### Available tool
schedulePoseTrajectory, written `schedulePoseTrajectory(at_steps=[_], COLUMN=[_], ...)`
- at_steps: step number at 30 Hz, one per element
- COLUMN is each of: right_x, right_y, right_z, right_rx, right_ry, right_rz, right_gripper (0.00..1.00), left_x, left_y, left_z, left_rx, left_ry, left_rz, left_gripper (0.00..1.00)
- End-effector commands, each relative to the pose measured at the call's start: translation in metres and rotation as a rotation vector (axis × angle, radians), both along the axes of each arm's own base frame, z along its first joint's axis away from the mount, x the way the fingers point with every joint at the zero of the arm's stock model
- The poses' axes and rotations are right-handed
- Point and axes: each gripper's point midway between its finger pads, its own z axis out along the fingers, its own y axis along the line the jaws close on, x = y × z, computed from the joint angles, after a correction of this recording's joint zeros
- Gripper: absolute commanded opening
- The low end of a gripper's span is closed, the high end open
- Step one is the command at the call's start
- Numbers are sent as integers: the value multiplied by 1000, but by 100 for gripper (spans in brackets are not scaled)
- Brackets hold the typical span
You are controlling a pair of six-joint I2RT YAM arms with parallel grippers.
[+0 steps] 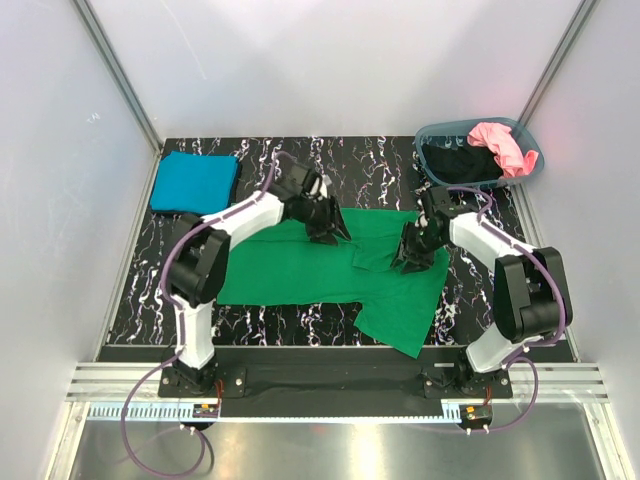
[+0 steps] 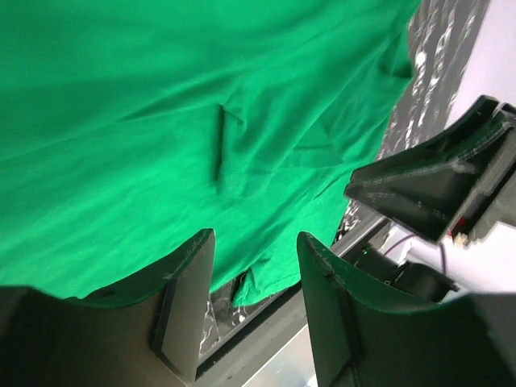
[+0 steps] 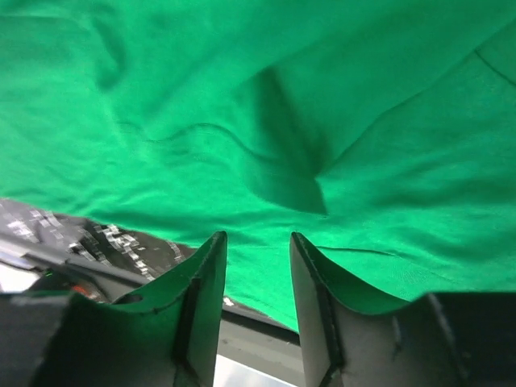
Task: Fold and stack the t-shirts
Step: Fold the tshirt
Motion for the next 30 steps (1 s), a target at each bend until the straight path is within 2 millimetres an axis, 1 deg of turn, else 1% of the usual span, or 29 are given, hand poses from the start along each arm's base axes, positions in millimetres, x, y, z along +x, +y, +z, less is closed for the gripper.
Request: schedulePoseTrajectory(at_steps=[1, 2, 3, 4, 6, 7, 9, 11, 16, 18, 23, 26, 28, 30], right_x=[2, -2, -2, -3, -7, -7, -9, -9, -2, 4, 15, 16, 16, 16], right_y=[-12, -14, -15, -17, -25, -28, -32, -33, -27, -25, -19, -17, -10, -8], right_z=[-8, -12, -13, -12, -15, -12, -12, -13, -17, -14, -12, -16, -17, -18], right_rx=[-78, -87, -100, -111, -157, -169, -193, -202, -206, -212, -217, -232, -219, -218], right_ry=[-41, -36, -46, -53, -58, -69, -82, -93, -124, -143, -179, -171, -182, -192], right_rz=[-21, -22, -10, -8, -2, -1, 9, 22, 104, 123, 154, 171, 193, 204], right_gripper=[45, 46, 46, 46, 46, 45, 45, 44, 43, 42, 41, 40, 39, 37], left_x=[4, 3, 1, 0, -2, -4, -7, -9, -12, -13, -15, -17, -18, -19], left_y=[-12, -14, -15, -17, -20, -21, -25, -27, -28, -28, -31, -32, -33, -35], left_z=[-13, -19, -27, -31, -35, -40, -42, -46, -55, -57, -56, -58, -56, -54], left_rx=[-33, -26, -26, -22, -18, -13, -19, -18, -10, -10, -19, -24, -35, -51], left_ry=[-7, 1, 18, 26, 27, 38, 44, 54, 72, 80, 85, 97, 101, 104], left_rz=[3, 2, -3, -9, -23, -27, -38, -47, -63, -68, -78, -83, -86, -90], left_gripper=[50, 50, 49, 49, 49, 49, 49, 49, 48, 48, 47, 47, 47, 47])
